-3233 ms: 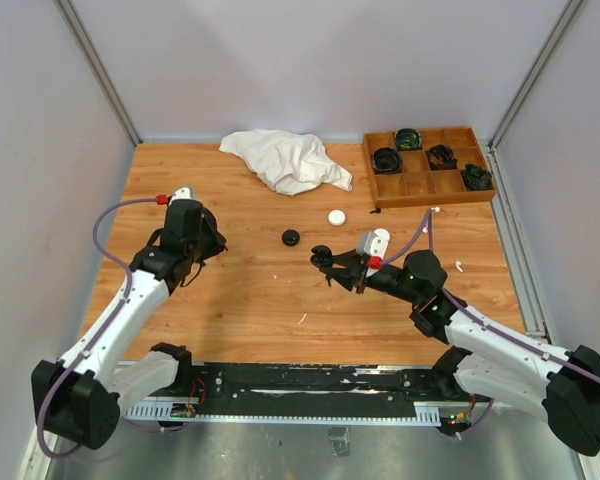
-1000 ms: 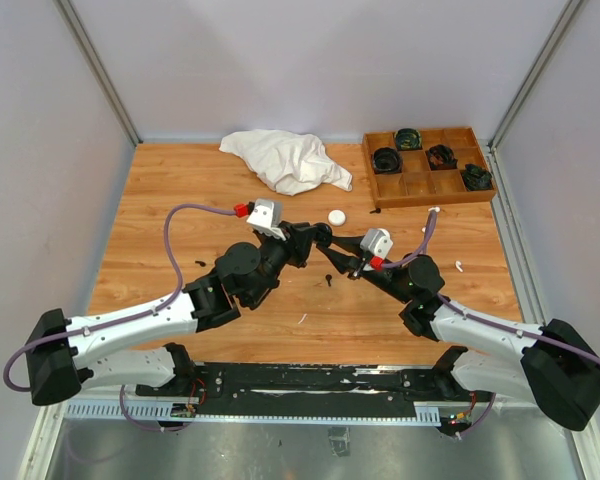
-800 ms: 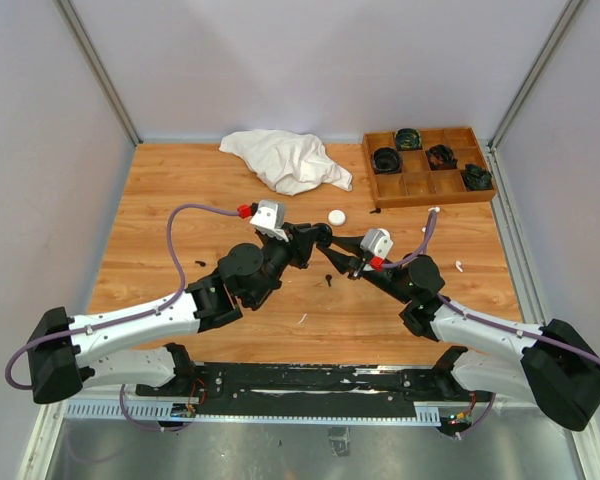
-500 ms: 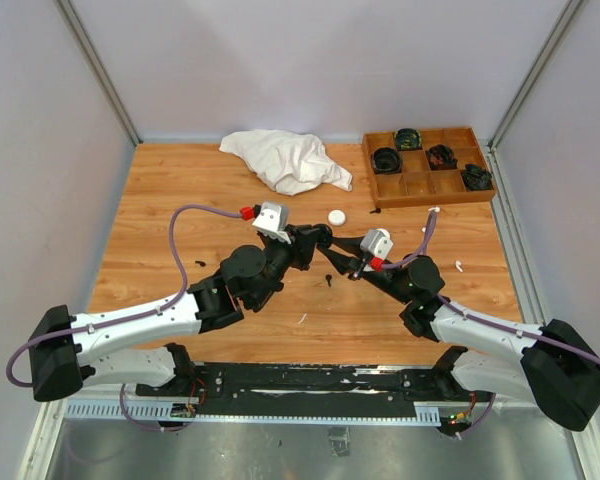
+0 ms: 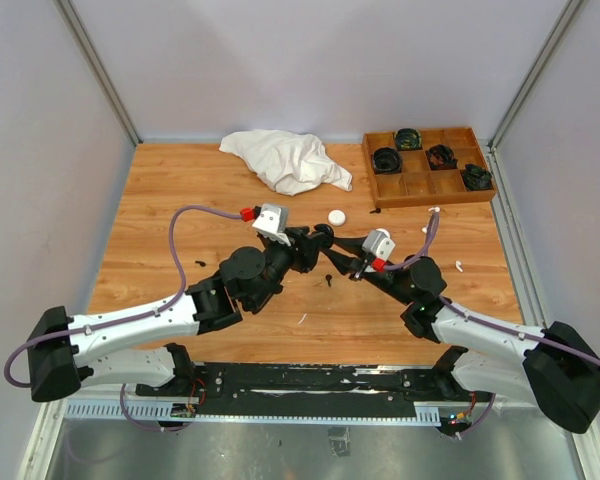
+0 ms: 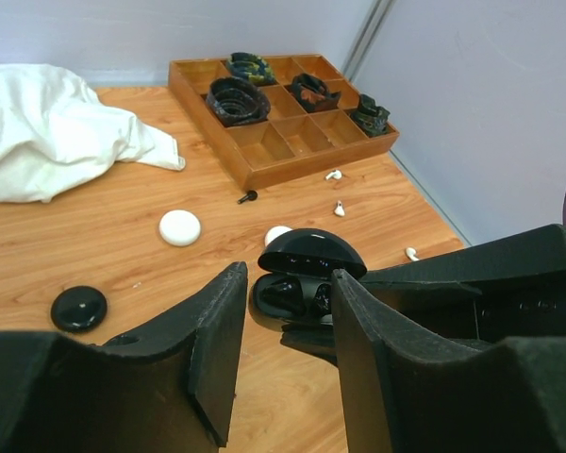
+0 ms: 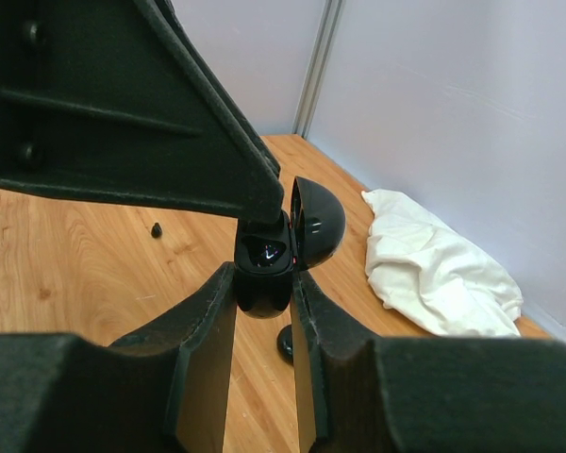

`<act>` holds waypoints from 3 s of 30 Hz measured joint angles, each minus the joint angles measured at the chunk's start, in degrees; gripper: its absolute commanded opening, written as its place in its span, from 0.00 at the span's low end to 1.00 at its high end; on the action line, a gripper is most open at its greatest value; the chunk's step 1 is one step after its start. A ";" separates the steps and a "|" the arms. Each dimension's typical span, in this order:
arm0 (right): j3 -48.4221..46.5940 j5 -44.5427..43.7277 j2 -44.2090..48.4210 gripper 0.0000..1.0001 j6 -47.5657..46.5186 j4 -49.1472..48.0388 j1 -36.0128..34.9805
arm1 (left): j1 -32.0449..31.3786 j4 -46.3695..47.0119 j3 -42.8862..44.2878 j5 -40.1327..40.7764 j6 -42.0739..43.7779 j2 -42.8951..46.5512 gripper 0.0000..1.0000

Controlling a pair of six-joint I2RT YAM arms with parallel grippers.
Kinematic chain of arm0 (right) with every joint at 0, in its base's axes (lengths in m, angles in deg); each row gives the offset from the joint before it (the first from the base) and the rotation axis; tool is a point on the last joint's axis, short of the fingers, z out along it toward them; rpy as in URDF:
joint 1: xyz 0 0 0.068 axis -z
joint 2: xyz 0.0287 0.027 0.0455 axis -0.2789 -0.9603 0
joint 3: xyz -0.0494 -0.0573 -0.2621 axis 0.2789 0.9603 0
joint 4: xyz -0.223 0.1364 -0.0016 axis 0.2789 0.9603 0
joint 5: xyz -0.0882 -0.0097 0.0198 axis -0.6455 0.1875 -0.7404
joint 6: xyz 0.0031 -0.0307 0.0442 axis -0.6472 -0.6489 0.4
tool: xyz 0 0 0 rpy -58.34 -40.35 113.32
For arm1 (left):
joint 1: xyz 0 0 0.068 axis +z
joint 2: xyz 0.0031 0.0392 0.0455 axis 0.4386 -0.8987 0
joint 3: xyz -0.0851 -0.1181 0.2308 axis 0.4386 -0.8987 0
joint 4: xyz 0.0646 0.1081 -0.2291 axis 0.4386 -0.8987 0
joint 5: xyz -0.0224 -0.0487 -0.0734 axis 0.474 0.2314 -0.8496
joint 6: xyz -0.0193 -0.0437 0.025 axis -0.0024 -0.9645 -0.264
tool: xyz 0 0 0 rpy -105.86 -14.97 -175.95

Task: Insert the wireless bluetooth earbuds into the charging case
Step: Place the earbud in the charging case, then adjust the earbud at the center of the board.

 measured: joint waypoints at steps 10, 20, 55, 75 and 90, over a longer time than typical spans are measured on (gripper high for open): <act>1.64 -0.66 0.90 0.01 0.02 -0.02 0.00 | 0.00 -10.10 3.45 4.48 -2.69 4.04 0.71; 3.65 -1.60 2.03 0.01 0.00 0.00 0.00 | 11.19 -28.41 6.34 3.56 -11.04 3.54 0.71; 5.92 -1.64 2.97 0.01 -1.11 0.00 0.00 | 58.25 -36.57 3.23 -22.23 -14.47 -22.36 0.70; 6.01 -1.62 2.58 0.01 -1.07 -0.46 0.00 | 59.34 -33.83 2.56 -21.35 -13.18 -26.56 0.70; 6.40 -1.62 3.45 0.01 -1.05 -1.05 0.00 | 59.34 -36.85 -3.43 -28.17 -16.35 -18.99 0.62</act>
